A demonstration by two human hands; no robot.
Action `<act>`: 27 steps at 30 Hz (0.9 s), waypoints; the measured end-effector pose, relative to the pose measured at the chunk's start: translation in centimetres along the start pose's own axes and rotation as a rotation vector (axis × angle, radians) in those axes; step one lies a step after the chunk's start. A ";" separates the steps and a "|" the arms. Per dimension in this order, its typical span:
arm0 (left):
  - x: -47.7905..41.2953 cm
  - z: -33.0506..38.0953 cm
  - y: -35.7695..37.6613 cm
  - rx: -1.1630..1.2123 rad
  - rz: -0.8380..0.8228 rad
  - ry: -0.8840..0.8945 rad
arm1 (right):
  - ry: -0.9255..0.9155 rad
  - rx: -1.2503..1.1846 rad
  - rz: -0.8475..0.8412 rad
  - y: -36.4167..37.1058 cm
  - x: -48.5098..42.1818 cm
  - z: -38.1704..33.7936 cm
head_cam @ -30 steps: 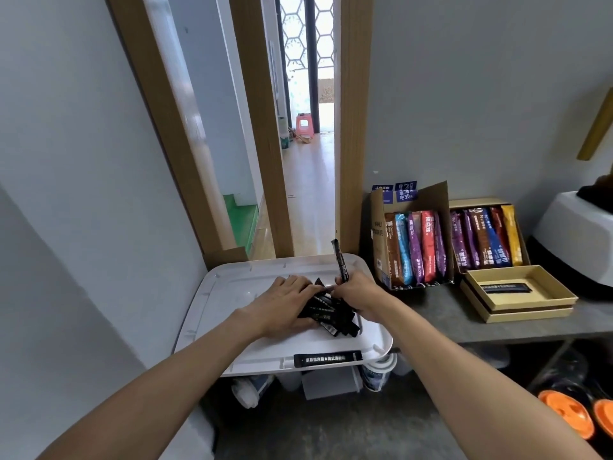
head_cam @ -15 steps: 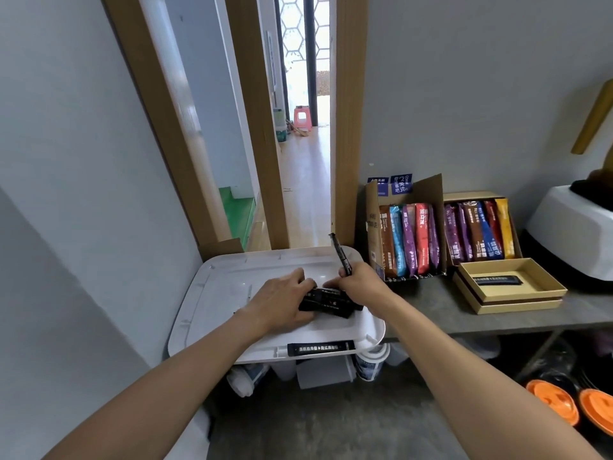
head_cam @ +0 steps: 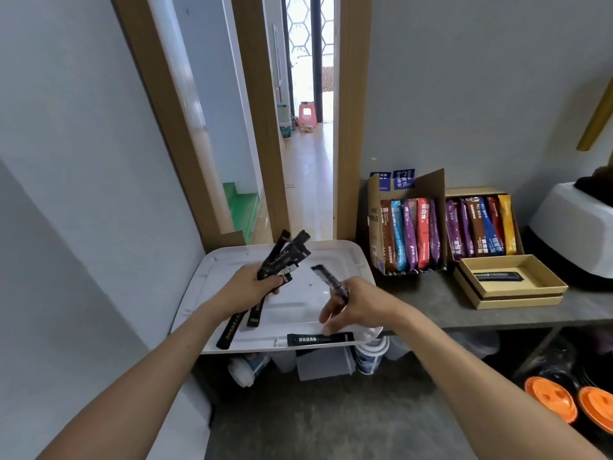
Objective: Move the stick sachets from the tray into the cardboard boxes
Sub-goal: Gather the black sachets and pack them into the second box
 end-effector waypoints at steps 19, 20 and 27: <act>2.3 1.3 0.7 0.517 0.569 0.132 | -0.010 -0.426 0.637 -1.8 -1.9 0.9; 2.4 1.3 0.9 0.514 0.551 0.123 | -0.010 -0.422 0.641 -1.8 -2.0 1.0; 3.1 1.0 1.4 0.477 0.491 0.119 | -0.013 -0.408 0.656 -1.9 -2.7 1.5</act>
Point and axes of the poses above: each hand's wrist, its own x-axis away from the middle knuckle, its own y-axis out of the palm, z = x × y, the point moved 6 cm from there along -x, towards the middle knuckle
